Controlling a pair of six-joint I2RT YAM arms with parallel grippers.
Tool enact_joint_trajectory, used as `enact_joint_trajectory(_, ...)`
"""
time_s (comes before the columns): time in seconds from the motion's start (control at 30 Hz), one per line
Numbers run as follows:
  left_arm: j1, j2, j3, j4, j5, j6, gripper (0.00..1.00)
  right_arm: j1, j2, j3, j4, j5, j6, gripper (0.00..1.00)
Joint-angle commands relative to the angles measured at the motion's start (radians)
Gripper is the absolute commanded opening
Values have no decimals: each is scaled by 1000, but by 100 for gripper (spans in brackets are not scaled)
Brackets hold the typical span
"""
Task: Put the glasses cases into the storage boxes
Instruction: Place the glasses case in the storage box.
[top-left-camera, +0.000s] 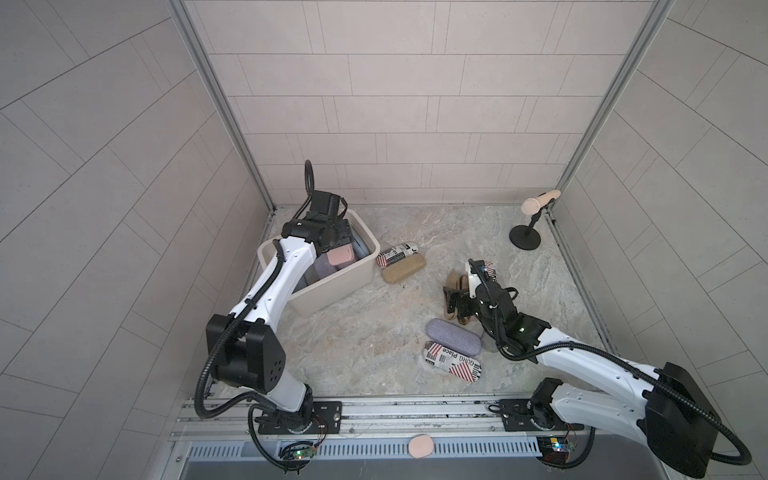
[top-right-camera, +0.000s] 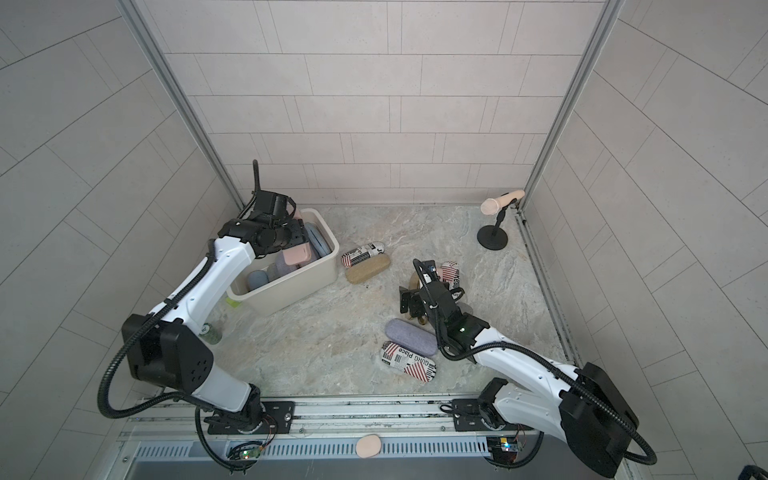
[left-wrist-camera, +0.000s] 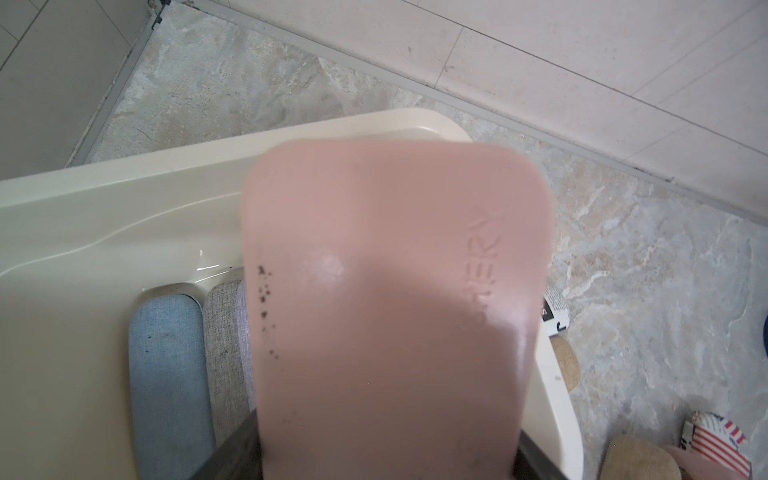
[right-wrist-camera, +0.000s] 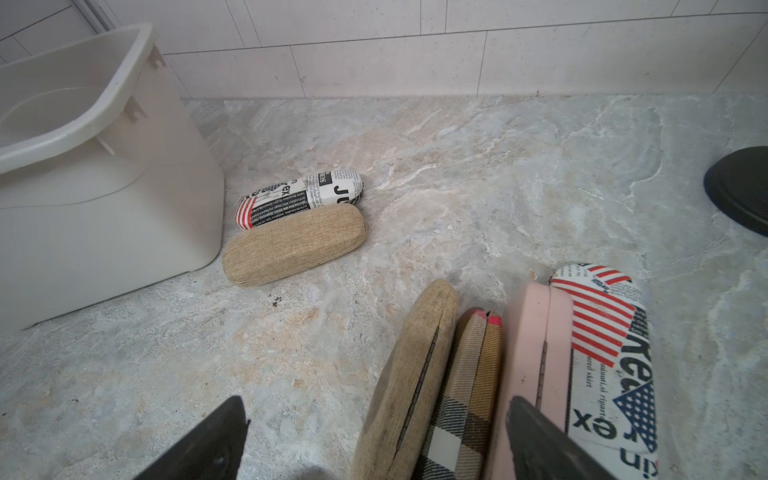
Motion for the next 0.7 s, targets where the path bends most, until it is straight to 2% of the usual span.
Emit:
enact_joint_trajectory(0.0, 36, 33, -39, 124, 22, -98, 72, 4, -18, 23, 5, 9, -8, 99)
enact_joint_trajectory(0.17, 94, 111, -73, 239, 100, -156, 72, 4, -17, 25, -1, 17, -9, 99)
enact_joint_trajectory(0.33, 111, 198, -28, 258, 130, -170, 73, 5, -18, 25, -6, 22, -8, 99)
enact_joint_trajectory(0.43, 117, 245, 4, 241, 172, -170, 78, 5, -20, 26, -6, 24, -8, 99)
enact_joint_trajectory(0.53, 117, 264, 56, 172, 194, -142, 89, 5, -23, 26, -8, 25, -10, 99)
enact_joint_trajectory(0.67, 117, 229, 84, 113, 188, -113, 92, 4, -21, 25, -5, 23, -8, 99)
